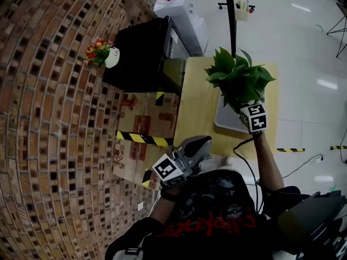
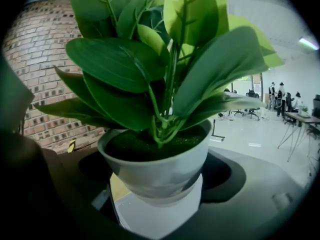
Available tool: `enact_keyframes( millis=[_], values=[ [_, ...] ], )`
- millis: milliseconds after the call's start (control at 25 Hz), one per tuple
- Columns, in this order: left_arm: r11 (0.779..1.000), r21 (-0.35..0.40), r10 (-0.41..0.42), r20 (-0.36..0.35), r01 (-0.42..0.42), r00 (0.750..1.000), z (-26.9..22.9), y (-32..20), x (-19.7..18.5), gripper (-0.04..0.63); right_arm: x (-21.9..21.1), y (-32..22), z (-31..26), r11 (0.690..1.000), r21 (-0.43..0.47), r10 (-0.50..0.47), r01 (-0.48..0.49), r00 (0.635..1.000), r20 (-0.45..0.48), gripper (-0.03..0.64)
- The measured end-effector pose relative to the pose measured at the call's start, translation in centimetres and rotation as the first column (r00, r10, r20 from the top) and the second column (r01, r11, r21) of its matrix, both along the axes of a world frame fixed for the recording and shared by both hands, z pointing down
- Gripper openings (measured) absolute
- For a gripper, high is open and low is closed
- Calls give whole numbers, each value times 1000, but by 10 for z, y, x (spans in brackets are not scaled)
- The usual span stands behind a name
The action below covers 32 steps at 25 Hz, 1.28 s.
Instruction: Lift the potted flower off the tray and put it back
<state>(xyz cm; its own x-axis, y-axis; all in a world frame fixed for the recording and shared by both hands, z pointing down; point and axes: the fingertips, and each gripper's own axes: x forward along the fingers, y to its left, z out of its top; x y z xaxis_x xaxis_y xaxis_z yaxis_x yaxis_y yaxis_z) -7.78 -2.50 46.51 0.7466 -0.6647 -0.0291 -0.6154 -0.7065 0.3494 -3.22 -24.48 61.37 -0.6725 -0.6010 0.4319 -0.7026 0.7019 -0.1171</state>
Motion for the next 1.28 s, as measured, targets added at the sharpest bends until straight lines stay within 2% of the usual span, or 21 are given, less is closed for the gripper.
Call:
enact_keyframes(
  millis=[160, 320, 560, 720, 800, 920, 1000, 1280],
  values=[
    [998, 8, -67, 22, 67, 998, -8, -9, -15, 0, -5, 10, -31, 999, -31, -17, 19, 998, 67, 517],
    [990, 41, -135, 53, 133, 989, -20, -24, -30, 0, -10, 12, -54, 998, -45, -34, 38, 996, 87, 517],
    [981, 11, -193, 146, 193, 970, -25, -47, -47, 0, -14, 16, -92, 997, -53, -55, 60, 994, 95, 518],
    [971, 37, -239, 198, 237, 951, -31, -64, -62, 0, -19, 21, -121, 997, -34, -65, 69, 990, 128, 518],
    [967, 46, -255, 191, 250, 948, -41, -72, -69, 0, -22, 24, -136, 997, -17, -68, 71, 987, 143, 518],
    [963, 24, -270, 96, 269, 958, -58, -86, -81, 0, -26, 28, -160, 997, 9, -79, 78, 983, 167, 518],
    [963, 14, -270, 64, 269, 961, -66, -97, -86, 0, -26, 29, -176, 996, 28, -83, 79, 981, 177, 518],
    [985, 49, -172, 113, 167, 979, -94, -108, -79, 0, -31, 45, -231, 989, 72, -145, 131, 960, 240, 518]
  ],
)
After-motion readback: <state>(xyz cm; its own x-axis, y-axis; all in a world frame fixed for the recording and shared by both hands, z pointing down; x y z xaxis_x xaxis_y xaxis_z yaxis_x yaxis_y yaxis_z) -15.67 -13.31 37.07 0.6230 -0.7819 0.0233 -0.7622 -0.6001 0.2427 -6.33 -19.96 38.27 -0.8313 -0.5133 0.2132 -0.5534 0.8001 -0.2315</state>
